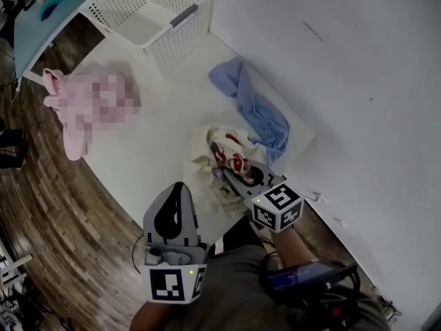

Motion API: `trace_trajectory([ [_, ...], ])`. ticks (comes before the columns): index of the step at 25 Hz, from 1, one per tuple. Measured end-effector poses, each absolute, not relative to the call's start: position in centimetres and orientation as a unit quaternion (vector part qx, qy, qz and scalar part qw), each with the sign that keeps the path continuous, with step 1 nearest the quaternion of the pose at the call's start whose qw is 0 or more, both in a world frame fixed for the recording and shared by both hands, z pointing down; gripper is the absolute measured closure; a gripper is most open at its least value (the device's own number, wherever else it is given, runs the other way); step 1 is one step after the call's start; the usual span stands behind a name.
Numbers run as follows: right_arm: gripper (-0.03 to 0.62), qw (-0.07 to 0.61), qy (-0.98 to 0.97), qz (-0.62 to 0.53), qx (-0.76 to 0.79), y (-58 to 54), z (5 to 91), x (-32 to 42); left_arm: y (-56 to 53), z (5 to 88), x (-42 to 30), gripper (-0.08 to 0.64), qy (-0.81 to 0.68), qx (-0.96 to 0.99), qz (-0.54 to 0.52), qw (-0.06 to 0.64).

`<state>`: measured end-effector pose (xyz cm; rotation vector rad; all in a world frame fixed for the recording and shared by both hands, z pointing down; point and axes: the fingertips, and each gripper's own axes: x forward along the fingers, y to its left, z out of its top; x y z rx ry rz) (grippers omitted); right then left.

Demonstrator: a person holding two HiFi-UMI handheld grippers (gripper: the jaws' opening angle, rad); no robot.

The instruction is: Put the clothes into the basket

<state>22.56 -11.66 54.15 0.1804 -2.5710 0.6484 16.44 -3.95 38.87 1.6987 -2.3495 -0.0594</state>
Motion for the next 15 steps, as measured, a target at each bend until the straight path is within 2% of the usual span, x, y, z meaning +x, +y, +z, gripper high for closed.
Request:
trace_trajectory([
  [7,0.494,0.159,-0.952,0.25,0.082,-10.6,47.1,21.7,-0.3,34.3,17.4,0.552,-0.802,0.59,-0.047,0.076],
  [15,0.494,0.079,-0.97,0.21,0.097,-9.2,38.6,20.9,4.2,28.9,16.5,0.552,-0.806,0.588,-0.074,0.011],
])
